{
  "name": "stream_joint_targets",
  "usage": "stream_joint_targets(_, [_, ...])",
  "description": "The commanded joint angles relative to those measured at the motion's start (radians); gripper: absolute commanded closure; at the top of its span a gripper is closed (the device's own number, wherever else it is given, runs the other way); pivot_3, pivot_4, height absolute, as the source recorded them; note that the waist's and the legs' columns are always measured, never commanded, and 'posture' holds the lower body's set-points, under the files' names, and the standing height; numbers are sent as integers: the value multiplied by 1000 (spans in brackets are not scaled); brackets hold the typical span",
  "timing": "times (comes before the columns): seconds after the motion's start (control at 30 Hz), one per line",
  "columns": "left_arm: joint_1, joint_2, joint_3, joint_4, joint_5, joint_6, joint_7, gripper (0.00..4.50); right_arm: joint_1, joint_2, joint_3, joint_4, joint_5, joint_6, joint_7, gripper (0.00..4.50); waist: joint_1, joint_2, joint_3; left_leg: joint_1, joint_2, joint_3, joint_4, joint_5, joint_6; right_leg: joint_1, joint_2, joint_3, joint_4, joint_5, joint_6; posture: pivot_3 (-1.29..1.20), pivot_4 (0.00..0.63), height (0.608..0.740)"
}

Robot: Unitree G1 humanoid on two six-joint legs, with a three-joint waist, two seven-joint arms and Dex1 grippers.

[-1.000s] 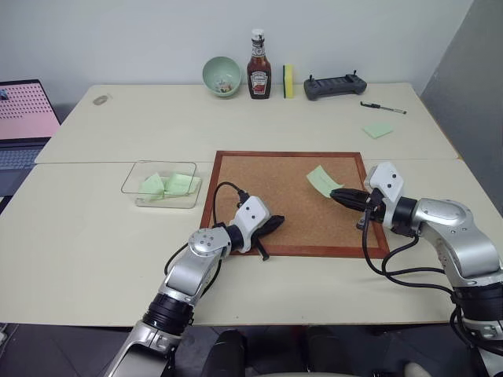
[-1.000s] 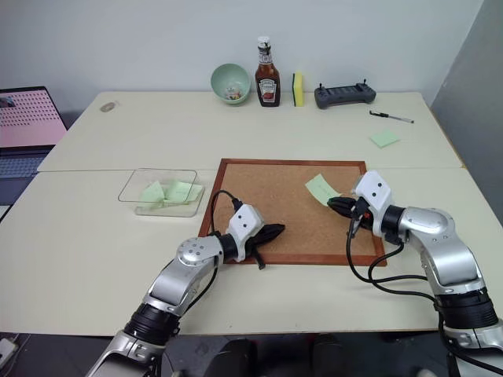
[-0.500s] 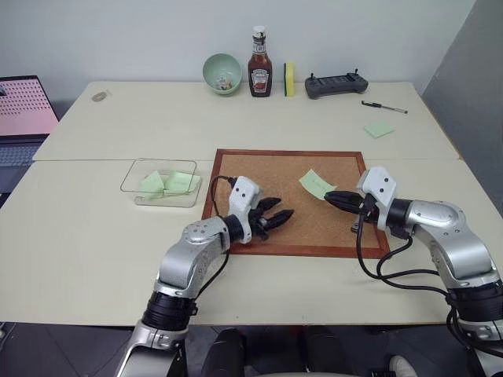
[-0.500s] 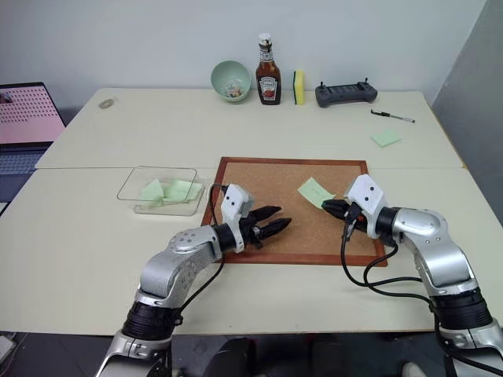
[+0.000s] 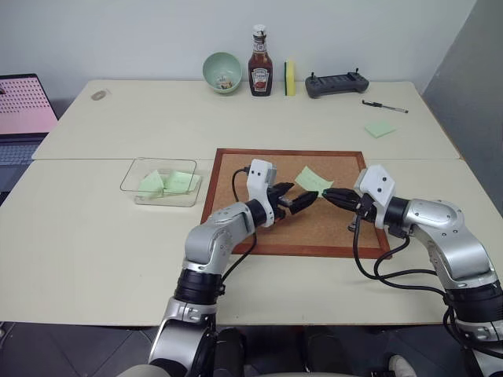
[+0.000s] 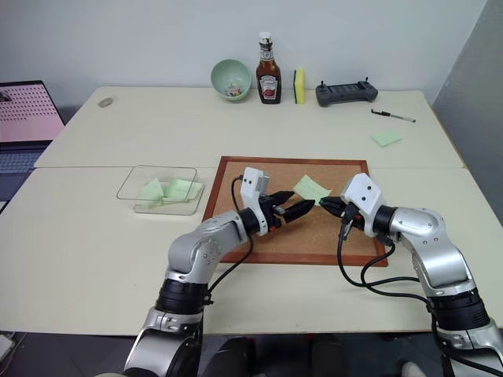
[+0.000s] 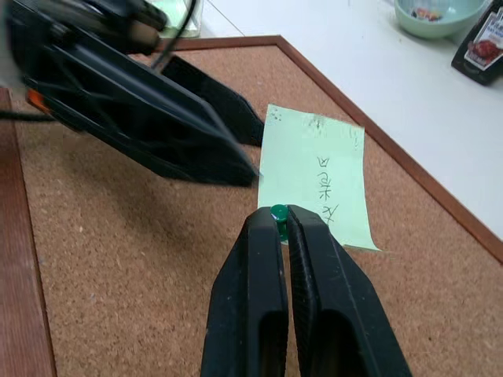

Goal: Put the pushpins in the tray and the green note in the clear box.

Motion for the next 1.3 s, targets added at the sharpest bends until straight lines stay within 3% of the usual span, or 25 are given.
stream_joint_targets(0.03, [-61,-40,25,61,-25,-20,12,60,-11,2,-14,-51,14,7,-6,4500,0,0,0,0,0,0,0,0,0,0,0,0,0,0,0,0,150,740])
stream_joint_targets(0.37, [-165,-110,103,218,-46,-54,43,60,-14,2,-14,-61,12,12,-6,4500,1,-1,0,-2,0,-1,1,0,0,-1,0,-1,0,0,0,0,150,740])
stream_joint_targets(0.4, [-165,-112,106,219,-48,-50,45,408,-13,1,-14,-62,12,13,-6,4500,1,-1,0,-2,0,-1,1,0,0,-1,0,-1,0,0,0,0,150,740])
stream_joint_targets(0.87, [-93,-117,137,109,-117,57,89,2761,-28,1,-14,-45,10,5,0,4500,0,-1,0,-2,0,-1,1,0,0,-1,0,-1,0,0,0,0,150,740])
stream_joint_targets(1.13, [-82,-151,184,64,-198,113,133,4328,-37,19,-26,-34,23,11,-13,4500,0,-1,0,-2,0,-1,1,0,0,-1,0,-1,0,0,0,0,150,740])
stream_joint_targets(1.3, [-78,-160,190,48,-243,127,151,4449,-31,36,-40,-38,39,30,-29,4500,1,-1,0,-2,-1,-1,1,0,0,-1,0,-1,0,0,0,0,150,740])
